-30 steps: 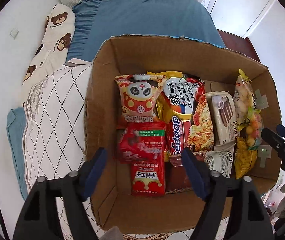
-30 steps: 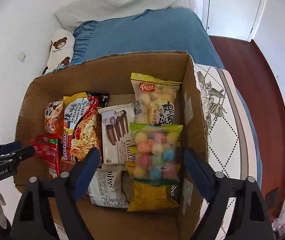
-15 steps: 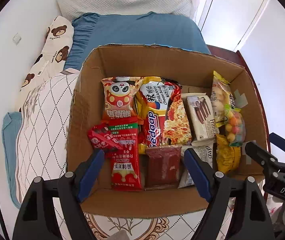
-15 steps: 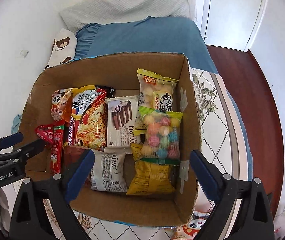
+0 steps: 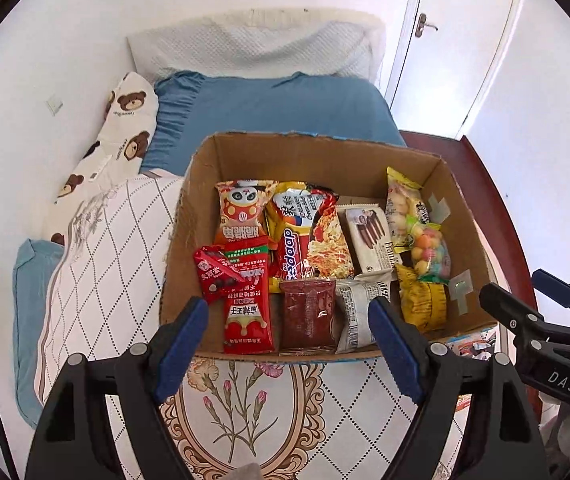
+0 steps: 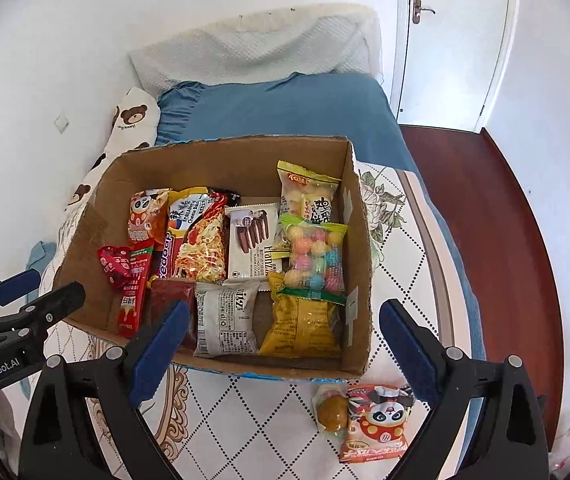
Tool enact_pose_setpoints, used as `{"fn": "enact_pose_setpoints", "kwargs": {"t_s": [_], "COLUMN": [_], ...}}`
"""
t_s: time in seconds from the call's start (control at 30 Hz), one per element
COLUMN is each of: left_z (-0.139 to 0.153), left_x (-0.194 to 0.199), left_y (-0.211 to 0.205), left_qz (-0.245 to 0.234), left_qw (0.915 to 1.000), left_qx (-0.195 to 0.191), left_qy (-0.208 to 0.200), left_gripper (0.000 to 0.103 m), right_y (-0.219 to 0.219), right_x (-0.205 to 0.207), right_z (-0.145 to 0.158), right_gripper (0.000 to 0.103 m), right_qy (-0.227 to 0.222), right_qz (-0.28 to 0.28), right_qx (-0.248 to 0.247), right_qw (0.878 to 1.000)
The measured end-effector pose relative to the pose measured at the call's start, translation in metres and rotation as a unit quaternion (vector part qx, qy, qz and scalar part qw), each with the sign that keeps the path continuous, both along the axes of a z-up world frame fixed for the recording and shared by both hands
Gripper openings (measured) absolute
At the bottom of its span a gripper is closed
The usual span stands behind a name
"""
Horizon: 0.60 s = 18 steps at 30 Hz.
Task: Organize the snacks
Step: 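Open both tools to release the packs and lift away from the box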
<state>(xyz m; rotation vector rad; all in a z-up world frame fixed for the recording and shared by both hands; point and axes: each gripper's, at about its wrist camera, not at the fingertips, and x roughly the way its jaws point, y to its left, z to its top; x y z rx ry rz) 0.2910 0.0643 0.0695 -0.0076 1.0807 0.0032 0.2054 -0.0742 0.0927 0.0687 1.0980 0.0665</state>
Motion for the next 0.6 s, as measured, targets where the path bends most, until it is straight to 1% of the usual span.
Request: {"fn": "enact_pose_setpoints", "kwargs": {"t_s": [0.07, 0.27, 0.47, 0.6], "left_z": [0.008, 0.027, 0.040, 0.045], "left_x": [-0.009, -0.035, -0.056, -0.069], "left_y": [-0.003, -0.009, -0.010, -0.012], "left_qz": [-0.003, -0.011, -0.007, -0.004], "left_qw": [0.9999, 0.9990, 0.9983, 0.9978], "left_qx": [0.005, 0.003, -0.007, -0.006], "left_qy": [-0.013, -0.042, -0.058, -0.066], "left_gripper": [0.082, 0.082, 0.082, 0.082], "right_y": [-0.001, 0.001, 0.006, 0.007], "right_x": [-0.009, -0.039, -0.066, -0.079], "right_z": [0.007, 0.033, 0.058, 0.068], "right_gripper": [0.098, 0.098, 0.098, 0.098], "right_qy": [-0.007, -0.039, -0.072, -0.080], "right_qz": [-0.002, -0.001, -0.001, 0.002], "right_qx": [0.003, -0.003, -0.011, -0.006], "right_qw": [1.000, 0.999, 0.997, 0.997]}}
